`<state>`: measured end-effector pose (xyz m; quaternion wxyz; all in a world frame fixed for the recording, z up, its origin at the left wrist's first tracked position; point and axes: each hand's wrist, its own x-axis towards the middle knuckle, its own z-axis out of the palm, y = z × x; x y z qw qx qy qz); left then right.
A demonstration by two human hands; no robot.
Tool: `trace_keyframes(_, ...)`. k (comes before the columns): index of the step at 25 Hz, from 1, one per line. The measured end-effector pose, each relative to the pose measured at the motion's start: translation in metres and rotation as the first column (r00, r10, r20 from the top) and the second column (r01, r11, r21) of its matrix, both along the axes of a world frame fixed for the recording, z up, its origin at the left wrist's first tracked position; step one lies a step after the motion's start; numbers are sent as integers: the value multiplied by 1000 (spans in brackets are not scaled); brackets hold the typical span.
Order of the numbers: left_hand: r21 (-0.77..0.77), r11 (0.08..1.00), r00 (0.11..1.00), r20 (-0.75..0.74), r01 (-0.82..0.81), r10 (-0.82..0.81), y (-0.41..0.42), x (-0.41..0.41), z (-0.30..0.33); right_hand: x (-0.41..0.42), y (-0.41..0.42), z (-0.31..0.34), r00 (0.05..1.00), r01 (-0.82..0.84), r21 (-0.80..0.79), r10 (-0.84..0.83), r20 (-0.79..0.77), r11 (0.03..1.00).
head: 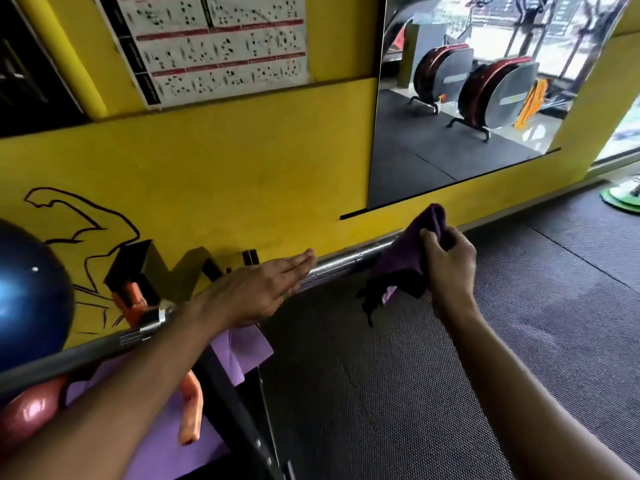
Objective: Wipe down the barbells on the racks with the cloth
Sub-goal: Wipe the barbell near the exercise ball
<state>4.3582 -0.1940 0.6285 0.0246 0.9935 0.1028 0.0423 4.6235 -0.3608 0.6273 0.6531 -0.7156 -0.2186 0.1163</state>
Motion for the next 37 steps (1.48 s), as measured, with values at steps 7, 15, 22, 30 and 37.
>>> trace_keyframes(7,-61,996,997,43,-64,67,-3,-25,8,-7,19,-50,662,-155,-225,270,699,962)
trace_keyframes(15,-94,992,995,31,-87,90,-2,-23,2,12,74,12,491,-42,-632,567,662,774)
trace_keyframes(22,-50,998,996,71,-43,46,0,-26,2,7,11,-77,155,-117,-416,430,889,902)
trace_keyframes(30,-69,996,997,44,-64,67,4,-25,2,39,69,14,406,-204,-611,634,658,765)
trace_keyframes(37,-109,992,996,57,-58,64,6,-26,-2,1,23,-58,119,-162,-506,526,842,847)
